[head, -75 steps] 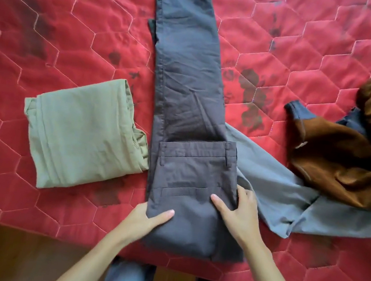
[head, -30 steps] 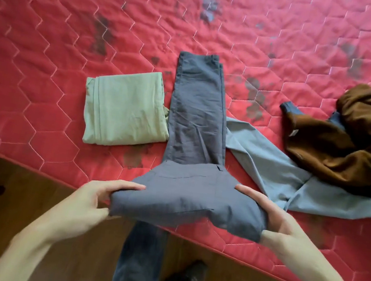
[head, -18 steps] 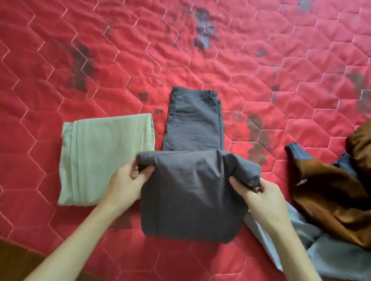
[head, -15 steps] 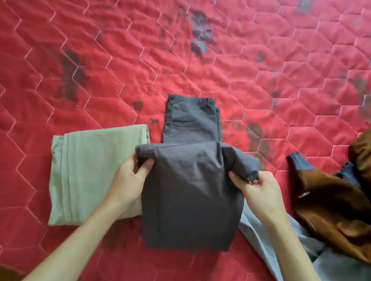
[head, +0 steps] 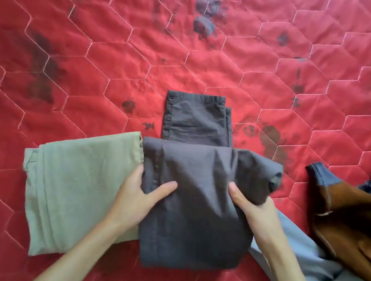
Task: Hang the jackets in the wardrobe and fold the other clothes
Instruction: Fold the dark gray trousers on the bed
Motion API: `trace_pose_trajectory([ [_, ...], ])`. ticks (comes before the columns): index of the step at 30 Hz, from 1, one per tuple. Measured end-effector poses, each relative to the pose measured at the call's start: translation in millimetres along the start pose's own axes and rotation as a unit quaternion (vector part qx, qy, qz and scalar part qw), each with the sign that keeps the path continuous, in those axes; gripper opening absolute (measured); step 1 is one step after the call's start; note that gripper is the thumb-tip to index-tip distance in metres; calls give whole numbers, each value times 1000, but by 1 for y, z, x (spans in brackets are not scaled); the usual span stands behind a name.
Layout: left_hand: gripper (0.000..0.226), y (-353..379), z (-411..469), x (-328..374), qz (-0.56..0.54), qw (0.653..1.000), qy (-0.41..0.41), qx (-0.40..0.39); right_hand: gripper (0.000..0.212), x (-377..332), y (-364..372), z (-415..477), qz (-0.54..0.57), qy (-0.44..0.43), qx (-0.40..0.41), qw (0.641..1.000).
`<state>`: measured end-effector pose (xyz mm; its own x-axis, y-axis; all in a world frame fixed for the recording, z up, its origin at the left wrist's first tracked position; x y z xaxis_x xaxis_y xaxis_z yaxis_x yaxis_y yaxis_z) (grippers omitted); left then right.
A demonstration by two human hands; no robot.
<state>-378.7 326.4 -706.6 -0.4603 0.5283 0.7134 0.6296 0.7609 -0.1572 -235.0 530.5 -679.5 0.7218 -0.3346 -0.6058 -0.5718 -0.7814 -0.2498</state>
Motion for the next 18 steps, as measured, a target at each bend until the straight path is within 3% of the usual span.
trace_pose_trajectory([
  [4, 27, 7, -80, -47, -31, 998, -51, -38, 51, 49, -19, -64, -21, 100, -101, 990],
  [6, 23, 12, -103, -77, -22, 994, -90, -57, 54, 81, -21, -79, -49, 147, -115, 981],
  [8, 27, 17, -114, -99, 6, 994, -98, -56, 42, 102, -18, -86, -71, 172, -105, 977],
  [12, 20, 22, -111, -95, 8, 999, -46, 12, 10, 102, -14, -80, -34, 80, -17, 996],
  [15, 14, 20, -88, -76, -6, 998, -7, 55, 13, 80, -14, -59, -2, 25, 28, 999],
  [18, 26, 23, -64, -68, 75, 994, 11, 77, 24, 71, -11, -30, -35, 18, 49, 998],
])
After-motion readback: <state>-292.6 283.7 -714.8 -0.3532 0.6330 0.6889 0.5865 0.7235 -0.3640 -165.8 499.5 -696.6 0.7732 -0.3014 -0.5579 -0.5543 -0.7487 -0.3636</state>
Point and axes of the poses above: each hand's wrist, its own z-axis towards the middle knuckle, its own y-axis out of the palm, x = y × z, the point moved 1 cm from there along z, towards the middle knuckle, and after that the axes turned 2 degrees about y, right-handed, at the moved point
